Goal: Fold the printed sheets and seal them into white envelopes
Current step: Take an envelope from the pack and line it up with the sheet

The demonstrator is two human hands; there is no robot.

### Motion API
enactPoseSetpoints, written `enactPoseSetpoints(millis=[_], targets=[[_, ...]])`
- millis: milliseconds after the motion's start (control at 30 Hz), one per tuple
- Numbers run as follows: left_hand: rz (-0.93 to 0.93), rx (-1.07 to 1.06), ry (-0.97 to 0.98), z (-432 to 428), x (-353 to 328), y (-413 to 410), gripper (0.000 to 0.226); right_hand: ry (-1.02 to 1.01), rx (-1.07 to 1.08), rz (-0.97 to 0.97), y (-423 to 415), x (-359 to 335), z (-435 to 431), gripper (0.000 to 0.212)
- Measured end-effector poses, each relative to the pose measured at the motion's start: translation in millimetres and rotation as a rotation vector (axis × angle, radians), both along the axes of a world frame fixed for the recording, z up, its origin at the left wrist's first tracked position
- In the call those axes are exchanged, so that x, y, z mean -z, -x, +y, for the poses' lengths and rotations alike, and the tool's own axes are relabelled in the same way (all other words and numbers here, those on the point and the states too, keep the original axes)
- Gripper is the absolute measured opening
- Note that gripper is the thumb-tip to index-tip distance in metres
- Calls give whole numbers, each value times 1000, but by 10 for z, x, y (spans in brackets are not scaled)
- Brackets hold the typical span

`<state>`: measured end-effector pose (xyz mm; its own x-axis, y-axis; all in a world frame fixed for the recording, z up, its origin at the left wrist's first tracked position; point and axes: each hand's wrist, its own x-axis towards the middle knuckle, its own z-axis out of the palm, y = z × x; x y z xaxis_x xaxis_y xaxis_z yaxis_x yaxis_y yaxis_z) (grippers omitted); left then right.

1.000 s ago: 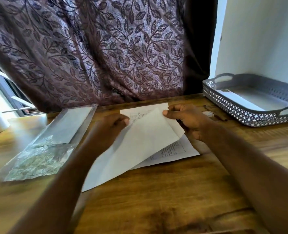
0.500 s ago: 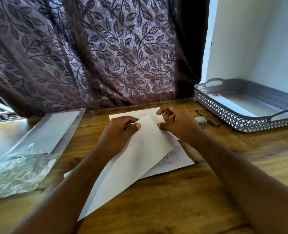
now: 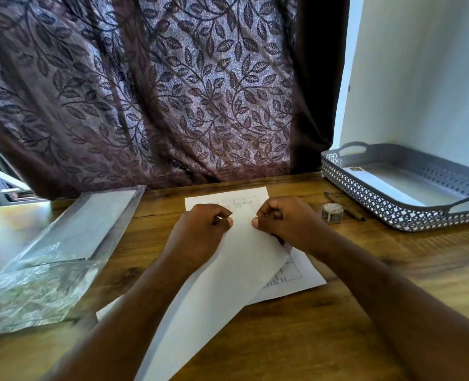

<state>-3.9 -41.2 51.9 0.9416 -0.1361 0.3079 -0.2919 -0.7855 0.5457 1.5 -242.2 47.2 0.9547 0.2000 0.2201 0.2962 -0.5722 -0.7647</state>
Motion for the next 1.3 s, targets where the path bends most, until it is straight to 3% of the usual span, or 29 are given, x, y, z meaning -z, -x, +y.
enactPoseSetpoints(millis=[100, 233, 300, 400, 500, 667, 800, 900, 1133, 1200, 1300], targets=[[-14, 0, -33, 14, -43, 36, 26, -139, -25, 95, 32, -50, 15, 20], [-52, 37, -78, 9, -101, 92, 26, -358, -152, 476, 84, -95, -28, 36], [-71, 48, -110, -6, -116, 121, 26, -394, -235, 627, 105, -85, -51, 44], [-101, 66, -196, -34, -137, 173, 28, -408, -296, 705, 114, -56, -46, 46], [-247, 31, -330, -32, -166, 237, 33, -459, -304, 695, 138, -95, -53, 41], [-616, 36, -478, 21, -179, 239, 71, -748, -283, 650, 105, -190, -174, 30], [-566, 117, -618, 48, -147, 232, 110, -843, -281, 600, 82, -183, -209, 29], [-522, 140, -697, 47, -87, 215, 125, -832, -281, 585, 83, -189, -204, 31], [-611, 85, -679, 67, -47, 214, 113, -891, -347, 511, 23, -201, -253, 44], [-614, 41, -681, 119, -64, 186, 116, -918, -349, 430, -24, -228, -295, 49], [-581, -41, -694, 249, -75, 116, 127, -991, -224, 255, -147, -220, -433, 39]])
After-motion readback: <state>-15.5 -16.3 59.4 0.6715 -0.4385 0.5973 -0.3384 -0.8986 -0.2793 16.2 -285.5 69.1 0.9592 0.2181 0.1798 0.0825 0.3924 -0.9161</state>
